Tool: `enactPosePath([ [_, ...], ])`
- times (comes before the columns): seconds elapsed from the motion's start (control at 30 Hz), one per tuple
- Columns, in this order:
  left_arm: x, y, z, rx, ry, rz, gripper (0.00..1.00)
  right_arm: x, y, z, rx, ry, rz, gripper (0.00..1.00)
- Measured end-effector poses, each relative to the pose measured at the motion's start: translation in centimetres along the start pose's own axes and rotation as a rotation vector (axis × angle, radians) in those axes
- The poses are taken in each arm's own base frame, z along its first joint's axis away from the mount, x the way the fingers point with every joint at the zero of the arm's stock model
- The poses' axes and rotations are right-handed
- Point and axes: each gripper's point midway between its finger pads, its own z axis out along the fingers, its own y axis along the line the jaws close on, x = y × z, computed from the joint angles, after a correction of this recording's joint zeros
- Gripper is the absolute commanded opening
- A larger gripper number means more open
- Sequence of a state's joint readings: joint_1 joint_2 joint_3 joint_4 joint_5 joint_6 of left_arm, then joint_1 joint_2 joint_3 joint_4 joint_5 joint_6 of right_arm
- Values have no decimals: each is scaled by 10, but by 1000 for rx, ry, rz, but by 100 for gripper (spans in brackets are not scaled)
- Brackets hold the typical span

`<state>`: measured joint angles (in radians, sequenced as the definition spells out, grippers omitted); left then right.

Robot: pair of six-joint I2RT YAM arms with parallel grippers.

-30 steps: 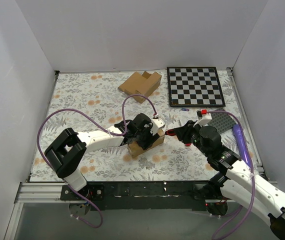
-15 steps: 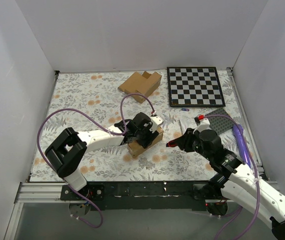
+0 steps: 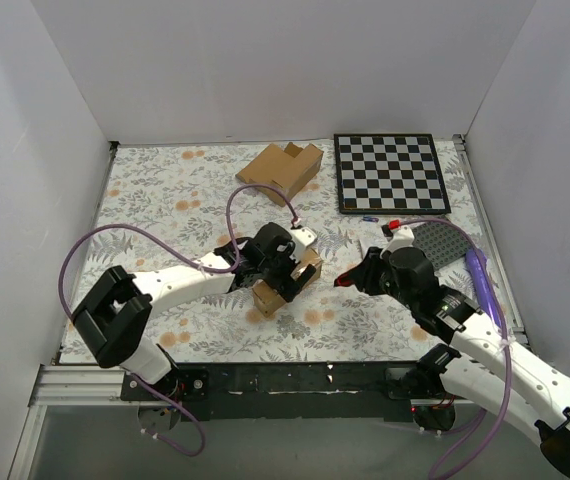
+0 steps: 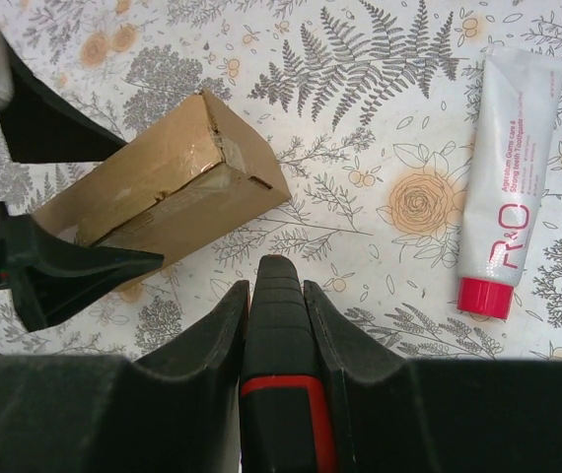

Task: Unpack the express box

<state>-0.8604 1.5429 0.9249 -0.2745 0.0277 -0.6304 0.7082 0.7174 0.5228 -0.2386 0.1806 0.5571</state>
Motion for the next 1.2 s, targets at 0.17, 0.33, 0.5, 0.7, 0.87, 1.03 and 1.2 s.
enactPosePath([
  [0.17,-27,-3,-21,11,-73,-31,98,4,-2,4,11,23,-19,1],
  [0.33,-69,4,-48,-43,-205,-88,98,5,1,4,-12,32,-40,1],
  [0.5,-84,19,-71,-127,-286,-208,98,5,7,3,-46,35,-59,1],
  [0.7,-72,28,-72,-182,-255,-319,98,8,9,5,-62,52,-75,1],
  [0.87,-59,21,-67,-147,-197,-299,98,10,9,5,-66,58,-89,1],
  [1.03,-53,11,-50,-90,-113,-250,98,11,11,5,-78,65,-87,1],
  [1.2,-52,-2,-25,-15,-32,-207,98,9,15,0,-102,58,-84,1],
])
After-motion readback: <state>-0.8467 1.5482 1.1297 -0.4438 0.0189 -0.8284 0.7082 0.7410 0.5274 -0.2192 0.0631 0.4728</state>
